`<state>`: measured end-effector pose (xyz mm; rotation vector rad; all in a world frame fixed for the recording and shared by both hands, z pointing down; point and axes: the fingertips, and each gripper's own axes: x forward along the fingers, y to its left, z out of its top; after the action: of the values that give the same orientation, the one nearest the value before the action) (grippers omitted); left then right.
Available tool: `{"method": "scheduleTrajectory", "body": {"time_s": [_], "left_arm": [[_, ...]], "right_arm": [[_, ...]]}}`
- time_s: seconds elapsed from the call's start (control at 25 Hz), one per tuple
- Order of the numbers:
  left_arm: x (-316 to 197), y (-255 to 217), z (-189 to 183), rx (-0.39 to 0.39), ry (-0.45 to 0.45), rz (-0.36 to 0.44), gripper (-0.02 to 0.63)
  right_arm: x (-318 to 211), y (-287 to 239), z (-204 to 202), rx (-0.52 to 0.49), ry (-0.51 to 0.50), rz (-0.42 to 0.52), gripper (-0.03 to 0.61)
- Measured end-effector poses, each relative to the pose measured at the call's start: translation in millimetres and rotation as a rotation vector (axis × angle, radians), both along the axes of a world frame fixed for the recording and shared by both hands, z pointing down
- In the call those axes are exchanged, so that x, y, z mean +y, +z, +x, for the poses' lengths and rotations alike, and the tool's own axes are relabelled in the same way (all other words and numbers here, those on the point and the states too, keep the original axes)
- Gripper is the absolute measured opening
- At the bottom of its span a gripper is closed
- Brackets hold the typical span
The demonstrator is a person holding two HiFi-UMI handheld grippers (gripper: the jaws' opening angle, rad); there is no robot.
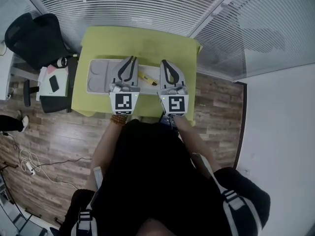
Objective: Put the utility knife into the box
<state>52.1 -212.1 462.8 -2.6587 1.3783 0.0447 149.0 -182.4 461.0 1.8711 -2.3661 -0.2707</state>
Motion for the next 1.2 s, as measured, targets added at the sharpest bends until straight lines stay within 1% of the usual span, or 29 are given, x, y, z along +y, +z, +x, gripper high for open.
{"method": "scheduleTrajectory", "body": {"time_s": [0.36,0.68,1.2], "left_arm": [[-4,2,5,-0.005,0.005,-0.007,0.034],[-8,9,3,-0.002,0.013,-0.022,0.026],[-10,15,-1,-0.006,0.004,-0.039,0.023]], "right_arm": [[-3,2,8,0.001,0.008,-0.022,0.000],[-6,11,7,-0.008,0.002,-0.050,0.000],[-7,23,4,0.020,0.000,-0.093,-0.001]]}}
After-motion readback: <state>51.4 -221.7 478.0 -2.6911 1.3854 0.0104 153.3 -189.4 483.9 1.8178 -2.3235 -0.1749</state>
